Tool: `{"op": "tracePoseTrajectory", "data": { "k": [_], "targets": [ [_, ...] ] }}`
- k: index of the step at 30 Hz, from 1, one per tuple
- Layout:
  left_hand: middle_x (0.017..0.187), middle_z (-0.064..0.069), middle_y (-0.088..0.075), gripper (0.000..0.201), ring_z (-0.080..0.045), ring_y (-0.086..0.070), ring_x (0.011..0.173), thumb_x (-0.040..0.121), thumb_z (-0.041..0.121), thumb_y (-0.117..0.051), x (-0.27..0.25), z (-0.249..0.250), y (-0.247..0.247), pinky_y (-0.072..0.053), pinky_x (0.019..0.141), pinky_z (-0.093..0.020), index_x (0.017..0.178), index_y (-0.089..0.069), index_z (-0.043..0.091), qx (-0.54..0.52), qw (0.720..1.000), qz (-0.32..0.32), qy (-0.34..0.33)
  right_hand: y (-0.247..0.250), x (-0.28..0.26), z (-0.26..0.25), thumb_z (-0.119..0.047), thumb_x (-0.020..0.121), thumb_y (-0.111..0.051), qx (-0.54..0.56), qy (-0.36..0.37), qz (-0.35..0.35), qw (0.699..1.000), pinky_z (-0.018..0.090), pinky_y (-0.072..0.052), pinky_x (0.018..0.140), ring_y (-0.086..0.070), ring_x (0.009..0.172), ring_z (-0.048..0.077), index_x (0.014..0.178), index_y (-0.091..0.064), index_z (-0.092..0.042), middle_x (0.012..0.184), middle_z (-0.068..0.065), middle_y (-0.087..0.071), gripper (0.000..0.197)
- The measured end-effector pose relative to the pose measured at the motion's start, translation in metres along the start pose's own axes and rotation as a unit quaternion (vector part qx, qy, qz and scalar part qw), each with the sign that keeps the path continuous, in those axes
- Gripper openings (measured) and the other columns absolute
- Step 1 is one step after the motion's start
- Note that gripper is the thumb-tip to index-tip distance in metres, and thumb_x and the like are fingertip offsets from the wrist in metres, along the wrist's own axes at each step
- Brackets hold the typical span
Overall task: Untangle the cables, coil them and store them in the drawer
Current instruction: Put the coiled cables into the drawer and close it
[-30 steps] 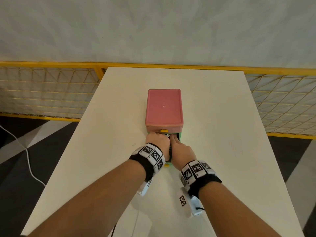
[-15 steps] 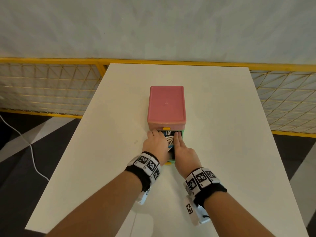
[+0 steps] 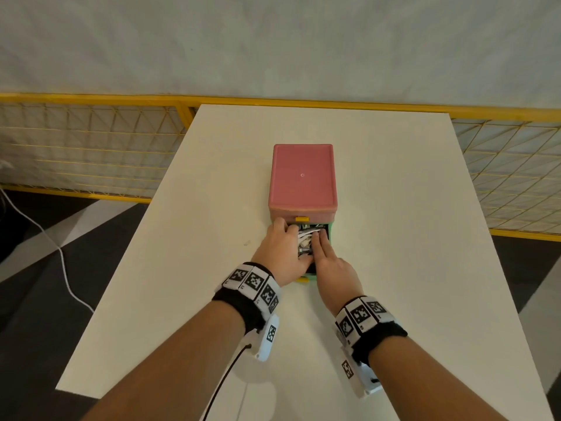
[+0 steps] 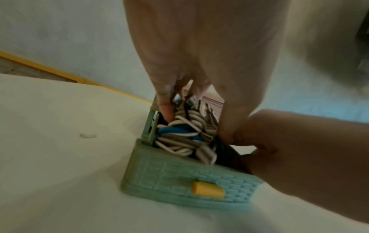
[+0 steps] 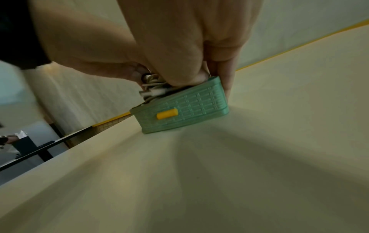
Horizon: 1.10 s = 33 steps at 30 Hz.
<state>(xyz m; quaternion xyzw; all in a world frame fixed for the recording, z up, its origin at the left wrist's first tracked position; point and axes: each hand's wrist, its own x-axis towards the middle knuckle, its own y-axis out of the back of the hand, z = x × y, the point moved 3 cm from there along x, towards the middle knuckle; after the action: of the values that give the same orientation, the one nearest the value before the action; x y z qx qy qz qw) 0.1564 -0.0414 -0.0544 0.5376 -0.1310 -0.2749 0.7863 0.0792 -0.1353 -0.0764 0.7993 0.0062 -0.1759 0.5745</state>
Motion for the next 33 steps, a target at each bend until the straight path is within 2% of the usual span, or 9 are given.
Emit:
{"op": "tracePoseTrajectory", "data": {
  "k": [5,9,14,16,20,24,27,30,33],
  "targets": [
    [0.111,-0.011,-0.051,0.031,-0.027,-0.047,0.106,0.083,0.008,-0.068,-0.013,0.014,-0.01,-0.048,0.086,-0.037,0.113,-0.061,0.004,0.062,0.994,0.0,-0.089,-0.003,-0.009,0.005,-0.002,0.091,-0.043,0.074,-0.02,0.068,0.995,0.038,-0.049,0.085,-0.057,0.11,0.03,0.149,-0.023,-0.012,0.157,0.005,-0.02,0.062],
    [0.094,-0.01,-0.061,0.021,-0.028,-0.06,0.09,0.064,0.0,-0.074,-0.016,0.025,-0.023,-0.052,0.075,-0.034,0.084,-0.07,0.006,0.181,0.973,-0.017,-0.141,-0.002,-0.013,0.015,-0.006,0.089,-0.053,0.171,-0.059,0.171,0.968,0.039,-0.051,0.058,-0.061,0.071,0.035,0.124,-0.051,-0.007,0.129,0.012,-0.043,0.035],
    [0.118,-0.01,-0.051,0.03,-0.03,-0.047,0.108,0.085,0.016,-0.065,-0.007,0.017,-0.014,-0.043,0.094,-0.038,0.113,-0.061,0.006,0.133,0.98,-0.03,-0.147,-0.003,-0.01,0.019,-0.004,0.089,-0.05,0.163,-0.046,0.143,0.975,0.039,-0.054,0.074,-0.064,0.096,0.031,0.144,-0.037,-0.017,0.15,0.0,-0.032,0.058],
    [0.114,-0.012,-0.054,0.035,-0.032,-0.049,0.104,0.083,0.018,-0.067,-0.008,0.013,-0.012,-0.046,0.09,-0.039,0.115,-0.06,0.004,0.135,0.982,-0.016,-0.133,-0.005,-0.01,0.017,-0.006,0.091,-0.048,0.133,-0.022,0.142,0.981,0.037,-0.054,0.079,-0.062,0.106,0.027,0.142,-0.04,-0.021,0.154,-0.004,-0.03,0.054],
    [0.106,-0.017,-0.056,0.027,-0.033,-0.054,0.097,0.076,-0.004,-0.065,-0.002,0.018,-0.022,-0.048,0.077,-0.038,0.103,-0.063,0.0,0.135,0.983,-0.012,-0.122,-0.007,-0.006,0.019,-0.006,0.092,-0.048,0.163,-0.024,0.137,0.977,0.037,-0.051,0.09,-0.057,0.118,0.026,0.14,-0.044,-0.019,0.152,-0.003,-0.034,0.05],
    [0.08,-0.011,-0.06,0.028,-0.028,-0.062,0.07,0.055,-0.005,-0.075,0.015,0.014,-0.03,-0.053,0.057,-0.032,0.081,-0.069,0.003,0.185,0.969,-0.01,-0.161,-0.008,-0.007,0.021,-0.006,0.092,-0.05,0.186,-0.018,0.146,0.971,0.036,-0.048,0.097,-0.053,0.123,0.025,0.142,-0.042,-0.021,0.152,-0.003,-0.036,0.053],
    [0.086,-0.014,-0.06,0.031,-0.031,-0.062,0.077,0.062,-0.003,-0.077,0.017,0.013,-0.029,-0.054,0.063,-0.035,0.092,-0.069,-0.001,0.156,0.973,-0.01,-0.168,-0.009,-0.008,0.02,-0.006,0.092,-0.051,0.171,0.005,0.154,0.973,0.04,-0.053,0.089,-0.058,0.113,0.031,0.139,-0.046,-0.022,0.149,-0.005,-0.04,0.051],
    [0.118,-0.016,-0.05,0.049,-0.032,-0.05,0.112,0.082,0.001,-0.064,0.02,0.008,-0.022,-0.045,0.095,-0.039,0.13,-0.053,0.001,0.081,0.98,-0.097,-0.153,-0.007,-0.009,0.017,-0.002,0.092,-0.046,0.117,0.014,0.109,0.987,0.039,-0.052,0.086,-0.056,0.111,0.031,0.143,-0.04,-0.021,0.153,-0.006,-0.033,0.056],
    [0.122,-0.009,-0.049,0.065,-0.024,-0.05,0.115,0.08,0.005,-0.068,0.019,-0.002,-0.004,-0.043,0.101,-0.036,0.141,-0.046,0.01,-0.056,0.977,-0.159,-0.129,-0.005,-0.008,0.013,0.001,0.091,-0.042,0.054,0.008,0.07,0.996,0.038,-0.05,0.085,-0.051,0.109,0.03,0.142,-0.036,-0.011,0.148,0.005,-0.031,0.054]
  ]
}}
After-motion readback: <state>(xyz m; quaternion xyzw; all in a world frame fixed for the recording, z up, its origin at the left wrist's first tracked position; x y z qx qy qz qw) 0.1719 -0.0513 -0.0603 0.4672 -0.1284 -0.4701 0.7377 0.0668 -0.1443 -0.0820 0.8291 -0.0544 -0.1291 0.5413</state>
